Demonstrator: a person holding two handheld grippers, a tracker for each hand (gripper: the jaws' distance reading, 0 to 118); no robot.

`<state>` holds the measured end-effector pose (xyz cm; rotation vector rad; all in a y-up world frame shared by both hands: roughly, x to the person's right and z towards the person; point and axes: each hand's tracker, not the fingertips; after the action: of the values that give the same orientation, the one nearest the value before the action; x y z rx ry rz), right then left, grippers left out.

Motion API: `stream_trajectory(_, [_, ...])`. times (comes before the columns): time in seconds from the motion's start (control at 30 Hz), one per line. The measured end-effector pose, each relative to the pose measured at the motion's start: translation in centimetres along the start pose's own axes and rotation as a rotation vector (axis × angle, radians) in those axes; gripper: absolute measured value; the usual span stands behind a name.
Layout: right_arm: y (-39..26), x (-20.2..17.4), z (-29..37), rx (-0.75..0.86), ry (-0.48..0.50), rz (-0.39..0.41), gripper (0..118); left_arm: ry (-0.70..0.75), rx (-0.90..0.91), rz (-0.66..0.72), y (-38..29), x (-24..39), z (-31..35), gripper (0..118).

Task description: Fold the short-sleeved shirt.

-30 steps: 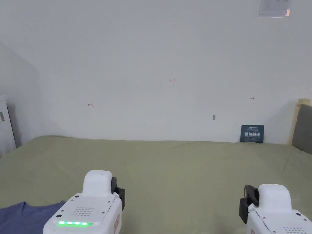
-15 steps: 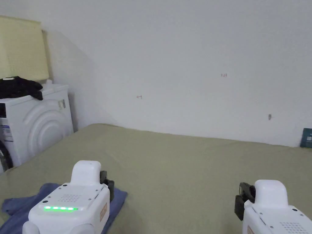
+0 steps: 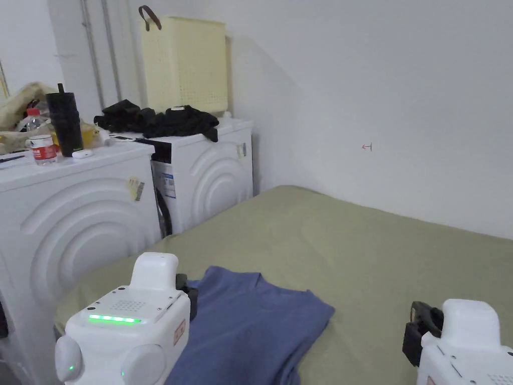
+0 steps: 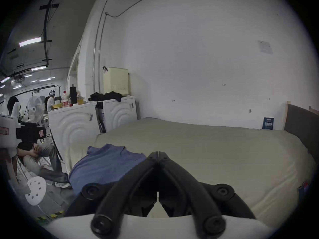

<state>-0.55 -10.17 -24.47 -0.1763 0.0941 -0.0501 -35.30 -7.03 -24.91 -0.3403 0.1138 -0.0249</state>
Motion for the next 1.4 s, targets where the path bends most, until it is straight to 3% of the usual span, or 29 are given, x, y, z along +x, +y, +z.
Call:
stream_trajectory(0.47, [-1.7, -0.3, -3.6, -0.055, 0.02, 0.022, 1, -0.035, -0.091, 0.012, -1.7, 0.8, -7.4, 0])
stream_trajectory(0.7, [-4.0, -0.2, -5.6, -0.133, 0.035, 0.005, 1, -0.132, -0.355, -0.009, -4.4, 2.6, -17.6, 0])
stream_trajectory(0.97, [-7.5, 0.4, -7.0, -0.215, 0.029, 0.056, 1, -0.225, -0.554, -0.031, -7.0, 4.6, -26.4, 5])
stream_trajectory(1.0, [-7.8, 0.5, -7.1, -0.225, 0.031, 0.059, 1, -0.226, -0.57, -0.038, -7.3, 4.9, -27.1, 21])
stream_trajectory(1.1, [-8.6, 0.9, -7.5, -0.258, 0.03, 0.054, 1, -0.227, -0.653, -0.017, -8.2, 5.3, -29.1, 112])
stream_trajectory(1.13, [-8.8, 1.0, -7.5, -0.265, 0.029, 0.052, 1, -0.226, -0.647, -0.012, -8.4, 5.5, -29.2, 116])
stream_trajectory(1.33, [-9.7, 1.5, -7.3, -0.3, 0.026, 0.055, 1, -0.223, -0.696, -0.043, -10.6, 7.3, -30.6, 113])
stream_trajectory(1.37, [-9.8, 1.6, -7.2, -0.304, 0.026, 0.052, 1, -0.206, -0.699, -0.055, -10.9, 7.5, -31.0, 108])
stream_trajectory(1.4, [-9.9, 1.7, -7.0, -0.309, 0.028, 0.047, 1, -0.19, -0.7, -0.064, -11.3, 7.6, -31.3, 93])
